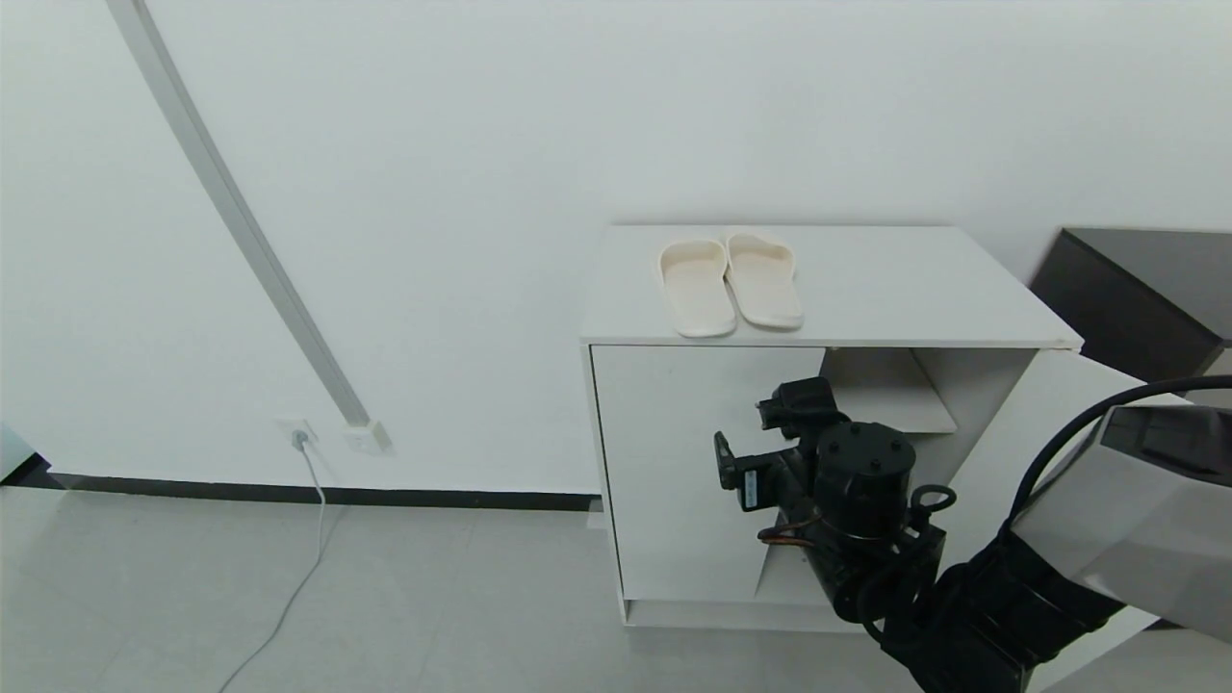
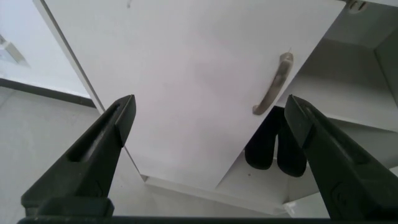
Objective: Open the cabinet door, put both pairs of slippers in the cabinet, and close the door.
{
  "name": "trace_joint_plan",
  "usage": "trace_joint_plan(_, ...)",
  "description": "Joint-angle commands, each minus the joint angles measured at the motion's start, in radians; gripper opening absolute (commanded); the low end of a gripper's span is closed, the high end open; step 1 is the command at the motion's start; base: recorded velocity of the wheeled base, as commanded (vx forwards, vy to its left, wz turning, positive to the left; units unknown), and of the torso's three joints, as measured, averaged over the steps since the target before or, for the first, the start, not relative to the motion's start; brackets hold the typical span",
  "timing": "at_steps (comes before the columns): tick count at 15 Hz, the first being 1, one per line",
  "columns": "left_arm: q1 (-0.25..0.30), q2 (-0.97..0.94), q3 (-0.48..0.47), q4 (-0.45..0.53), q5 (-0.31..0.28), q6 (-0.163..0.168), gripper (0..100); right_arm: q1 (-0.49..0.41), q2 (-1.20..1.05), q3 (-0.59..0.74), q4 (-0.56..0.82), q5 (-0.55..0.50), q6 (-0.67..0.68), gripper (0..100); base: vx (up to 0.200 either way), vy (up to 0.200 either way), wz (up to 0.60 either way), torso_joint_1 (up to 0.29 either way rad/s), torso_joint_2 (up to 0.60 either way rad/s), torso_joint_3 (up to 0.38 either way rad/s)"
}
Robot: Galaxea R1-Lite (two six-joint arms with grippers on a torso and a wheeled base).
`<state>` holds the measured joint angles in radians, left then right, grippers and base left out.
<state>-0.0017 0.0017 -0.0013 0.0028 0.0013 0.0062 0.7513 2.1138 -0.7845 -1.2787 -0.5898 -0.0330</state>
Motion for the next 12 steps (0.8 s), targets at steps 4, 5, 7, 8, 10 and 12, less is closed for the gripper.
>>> trace_joint_plan(4,0.0,0.001,0.0,0.0,0.0,0.0,0,0.002,0.0,-0.001,-0.008,0.001,-0.001,100,0.0,0.0,0.0,0.0,0.0,0.0)
trace_joint_plan(5,0.0,0.0,0.0,0.0,0.0,0.0,0,0.003,-0.003,0.001,-0.008,0.001,-0.01,100,0.0,0.0,0.0,0.0,0.0,0.0)
trace_joint_plan(7,0.0,0.0,0.0,0.0,0.0,0.0,0,0.028,-0.041,0.019,-0.001,0.004,-0.015,100,0.0,0.0,0.0,0.0,0.0,0.0)
trace_joint_plan(8,0.0,0.001,0.0,0.0,0.0,0.001,0,0.034,-0.057,0.017,0.009,0.005,-0.015,100,0.0,0.0,0.0,0.0,0.0,0.0)
trace_joint_plan(10,0.0,0.0,0.0,0.0,0.0,0.001,0,0.04,-0.14,-0.016,0.173,0.007,0.002,100,0.0,0.0,0.0,0.0,0.0,0.0)
trace_joint_plan(12,0.0,0.0,0.0,0.0,0.0,0.001,0,0.04,-0.181,-0.102,0.338,0.007,0.044,100,0.0,0.0,0.0,0.0,0.0,0.0)
